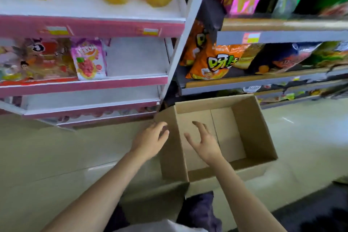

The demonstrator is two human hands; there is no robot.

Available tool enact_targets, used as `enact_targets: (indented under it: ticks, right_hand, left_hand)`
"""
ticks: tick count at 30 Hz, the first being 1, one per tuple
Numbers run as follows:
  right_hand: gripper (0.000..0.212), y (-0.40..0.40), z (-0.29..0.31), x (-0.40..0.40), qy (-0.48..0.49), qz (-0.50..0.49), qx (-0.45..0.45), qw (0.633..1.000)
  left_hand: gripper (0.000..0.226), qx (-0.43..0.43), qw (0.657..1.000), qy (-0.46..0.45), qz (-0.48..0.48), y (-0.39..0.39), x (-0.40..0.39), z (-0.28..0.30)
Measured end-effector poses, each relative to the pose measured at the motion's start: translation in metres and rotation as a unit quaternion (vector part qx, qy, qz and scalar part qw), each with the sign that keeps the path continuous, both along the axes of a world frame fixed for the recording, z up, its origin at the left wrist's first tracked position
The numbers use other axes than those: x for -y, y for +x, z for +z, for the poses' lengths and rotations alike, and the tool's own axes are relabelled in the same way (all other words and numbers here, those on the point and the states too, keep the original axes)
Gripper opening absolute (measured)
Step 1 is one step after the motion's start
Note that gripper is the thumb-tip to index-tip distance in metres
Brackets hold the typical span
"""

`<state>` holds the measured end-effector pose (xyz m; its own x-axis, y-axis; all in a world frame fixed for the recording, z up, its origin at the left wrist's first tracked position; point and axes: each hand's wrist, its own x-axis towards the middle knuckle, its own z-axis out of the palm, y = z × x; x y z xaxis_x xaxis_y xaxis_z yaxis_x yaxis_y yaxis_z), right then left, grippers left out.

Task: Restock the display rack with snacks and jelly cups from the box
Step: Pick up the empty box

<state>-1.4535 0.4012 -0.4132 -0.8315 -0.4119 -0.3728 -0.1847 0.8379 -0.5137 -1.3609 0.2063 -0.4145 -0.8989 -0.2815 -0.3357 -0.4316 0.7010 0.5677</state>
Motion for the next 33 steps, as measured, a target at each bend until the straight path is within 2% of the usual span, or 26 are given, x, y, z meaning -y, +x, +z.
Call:
enact_targets:
  ticks: [3, 5, 8, 14, 18, 20, 23, 27, 33]
  right_hand:
    - [0.076, -0.066, -0.033, -0.035, -0.002, 0.032, -0.019, 0.999]
    - [0.083, -0.119, -0.054, -0.049, 0.003, 0.081, -0.034, 0.996]
    - [0.091, -0.193, -0.079, -0.068, 0.048, 0.151, -0.100, 0.982]
    - [0.095, -0.278, -0.128, -0.079, 0.160, 0.240, -0.077, 0.954]
    - [0.073, -0.289, -0.149, -0.065, 0.165, 0.248, -0.123, 0.947]
    - [0.062, -0.292, -0.154, -0.058, 0.159, 0.214, -0.115, 0.957]
    - [0.066, -0.291, -0.159, -0.058, 0.172, 0.196, -0.103, 0.960]
    - [0.056, -0.279, -0.149, -0.062, 0.137, 0.196, -0.079, 0.968]
    - [0.060, -0.222, -0.098, -0.048, 0.112, 0.271, -0.107, 0.950]
  left_hand:
    - [0.050, 0.049, 0.997, 0.032, 0.050, -0.032, -0.059, -0.042]
    - [0.062, 0.079, 0.987, 0.062, 0.128, -0.054, -0.100, -0.068]
    - [0.088, 0.137, 0.964, 0.036, 0.223, -0.088, -0.153, -0.095]
    - [0.111, 0.107, 0.898, 0.084, 0.419, -0.121, -0.192, -0.118]
    - [0.109, 0.122, 0.887, 0.048, 0.443, -0.122, -0.200, -0.136]
    - [0.106, 0.113, 0.885, 0.023, 0.452, -0.121, -0.205, -0.140]
    - [0.105, 0.117, 0.886, -0.010, 0.448, -0.121, -0.211, -0.139]
    - [0.105, 0.108, 0.873, -0.014, 0.475, -0.111, -0.212, -0.133]
    - [0.102, 0.050, 0.849, -0.007, 0.525, -0.054, -0.202, -0.104]
